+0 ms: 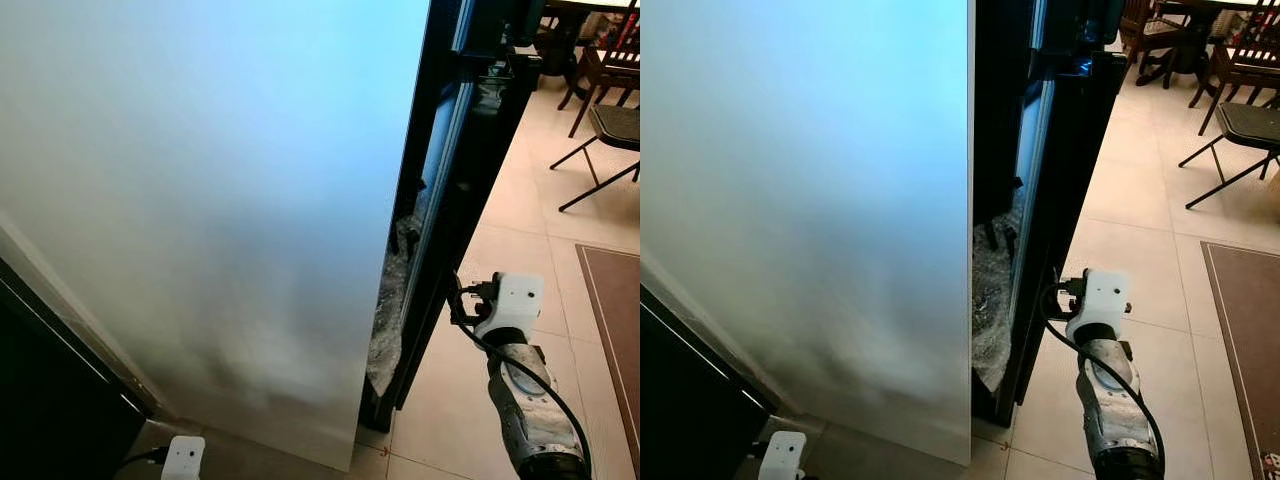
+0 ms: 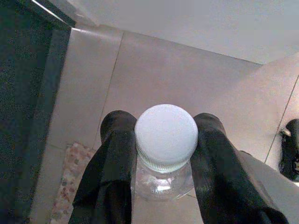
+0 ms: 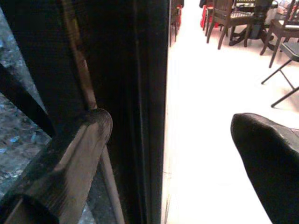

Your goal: Restocking fridge

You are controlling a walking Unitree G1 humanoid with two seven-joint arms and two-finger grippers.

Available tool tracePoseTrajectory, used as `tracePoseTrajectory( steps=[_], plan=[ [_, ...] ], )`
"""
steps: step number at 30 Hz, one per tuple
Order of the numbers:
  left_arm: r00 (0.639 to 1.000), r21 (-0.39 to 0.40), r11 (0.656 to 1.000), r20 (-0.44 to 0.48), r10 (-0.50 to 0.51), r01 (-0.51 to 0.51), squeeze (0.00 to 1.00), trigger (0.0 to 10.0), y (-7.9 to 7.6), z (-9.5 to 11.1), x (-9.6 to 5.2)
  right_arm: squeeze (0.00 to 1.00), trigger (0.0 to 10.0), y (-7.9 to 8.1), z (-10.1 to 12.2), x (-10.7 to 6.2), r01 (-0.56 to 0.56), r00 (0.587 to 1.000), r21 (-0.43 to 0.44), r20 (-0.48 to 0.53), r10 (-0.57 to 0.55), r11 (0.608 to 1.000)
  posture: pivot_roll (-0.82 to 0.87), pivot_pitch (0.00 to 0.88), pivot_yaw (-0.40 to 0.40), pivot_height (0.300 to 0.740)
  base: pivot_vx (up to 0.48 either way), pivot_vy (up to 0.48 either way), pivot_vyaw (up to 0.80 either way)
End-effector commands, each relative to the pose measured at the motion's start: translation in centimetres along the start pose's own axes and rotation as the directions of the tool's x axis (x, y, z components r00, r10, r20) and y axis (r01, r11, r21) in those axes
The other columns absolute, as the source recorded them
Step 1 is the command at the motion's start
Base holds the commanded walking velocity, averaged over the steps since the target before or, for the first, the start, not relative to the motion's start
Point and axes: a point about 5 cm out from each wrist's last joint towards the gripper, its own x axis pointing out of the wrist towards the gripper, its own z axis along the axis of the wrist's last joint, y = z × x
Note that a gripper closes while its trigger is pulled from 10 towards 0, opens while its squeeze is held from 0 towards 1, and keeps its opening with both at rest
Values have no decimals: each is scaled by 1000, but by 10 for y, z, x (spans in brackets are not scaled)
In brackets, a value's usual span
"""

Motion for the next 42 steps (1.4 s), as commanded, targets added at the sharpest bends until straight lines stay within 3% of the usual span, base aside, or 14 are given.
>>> tracePoseTrajectory(
  steps=[1, 5, 10, 15, 23, 35, 42],
  plan=[
    [1000, 7, 1000, -11, 4, -4, 0, 10000, -1, -1, 0, 0, 10000, 6, -3, 4, -42, 998, -17, -47, 41, 999, -28, 0, 30, 740, 0, 0, 0],
    [1000, 7, 1000, -13, 3, -3, 0, 10000, -2, -2, 0, 0, 10000, 19, -12, 6, -122, 987, 10, -100, 122, 993, -22, 0, 30, 740, 0, 0, 0],
    [1000, 6, 1000, -13, 4, -4, 0, 10000, -2, -2, 0, 0, 10000, 34, -12, 8, -210, 972, -28, -118, 205, 977, -17, 0, 29, 740, 0, 0, 0],
    [1000, 5, 1000, -11, 5, -5, 0, 10000, -2, -1, 0, 0, 10000, 33, -4, 15, -194, 978, -39, -85, 190, 980, -19, 0, 30, 740, 0, 0, 0],
    [1000, 6, 1000, -10, 5, -5, 0, 10000, -2, -1, 0, 0, 10000, 20, 10, 23, -115, 993, -72, -34, 112, 991, -17, 0, 27, 740, 0, 0, 0],
    [1000, 10, 1000, -14, 7, -7, 0, 10000, -2, -3, 0, 0, 10000, -1, 8, 15, -16, 1000, -63, -5, 16, 998, -21, 0, 28, 740, 0, 0, 0],
    [1000, 16, 1000, -15, 2, -2, 0, 10000, -2, -3, 0, 0, 10000, -42, -1, -3, 168, 986, -59, -5, -168, 984, -32, 4, 30, 740, 0, 0, 0]
  ],
)
